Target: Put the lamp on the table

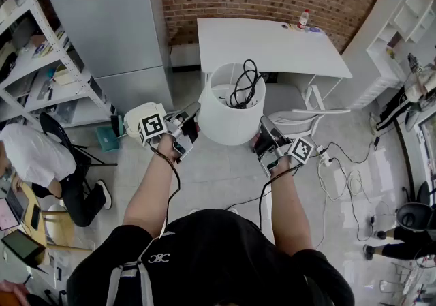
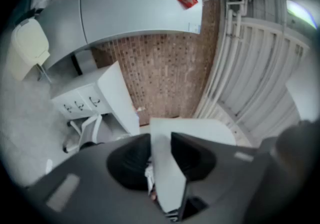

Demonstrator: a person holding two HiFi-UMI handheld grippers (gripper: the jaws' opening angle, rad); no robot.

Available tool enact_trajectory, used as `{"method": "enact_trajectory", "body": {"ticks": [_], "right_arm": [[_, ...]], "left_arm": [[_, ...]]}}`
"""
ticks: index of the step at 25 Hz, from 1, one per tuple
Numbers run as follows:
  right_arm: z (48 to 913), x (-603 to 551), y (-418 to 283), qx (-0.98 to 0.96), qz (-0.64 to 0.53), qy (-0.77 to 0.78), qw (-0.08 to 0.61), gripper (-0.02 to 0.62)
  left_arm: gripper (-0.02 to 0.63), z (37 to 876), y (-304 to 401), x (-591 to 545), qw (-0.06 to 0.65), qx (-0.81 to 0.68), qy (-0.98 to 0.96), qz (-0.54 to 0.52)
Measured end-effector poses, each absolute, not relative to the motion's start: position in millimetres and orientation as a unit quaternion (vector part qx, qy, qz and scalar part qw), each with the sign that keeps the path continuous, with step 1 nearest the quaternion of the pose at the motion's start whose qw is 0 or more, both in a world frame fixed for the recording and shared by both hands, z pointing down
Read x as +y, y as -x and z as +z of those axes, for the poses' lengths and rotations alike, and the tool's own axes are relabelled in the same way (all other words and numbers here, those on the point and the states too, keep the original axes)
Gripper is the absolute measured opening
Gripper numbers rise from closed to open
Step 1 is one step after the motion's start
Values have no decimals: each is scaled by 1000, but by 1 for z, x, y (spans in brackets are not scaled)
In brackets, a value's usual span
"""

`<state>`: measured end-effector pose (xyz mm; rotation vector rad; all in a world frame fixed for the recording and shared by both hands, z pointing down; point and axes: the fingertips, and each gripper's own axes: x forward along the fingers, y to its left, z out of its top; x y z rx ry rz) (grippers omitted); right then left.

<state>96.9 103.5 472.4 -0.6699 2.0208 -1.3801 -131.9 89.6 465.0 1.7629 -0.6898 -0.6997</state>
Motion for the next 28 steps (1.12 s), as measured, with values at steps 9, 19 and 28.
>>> {"method": "enact_trajectory", "body": {"ticks": [9, 19, 28], "right_arm": [[464, 92, -120, 772, -508, 250, 290, 118], [464, 87, -126, 770, -512, 239, 296, 118], [460, 69, -167, 772, -518, 227, 290, 118]], "left_arm": [[114, 459, 108, 84, 527, -288, -742, -299], [114, 457, 101, 80, 528, -293, -738, -301], [114, 454, 61, 71, 524, -310, -730, -311]]}}
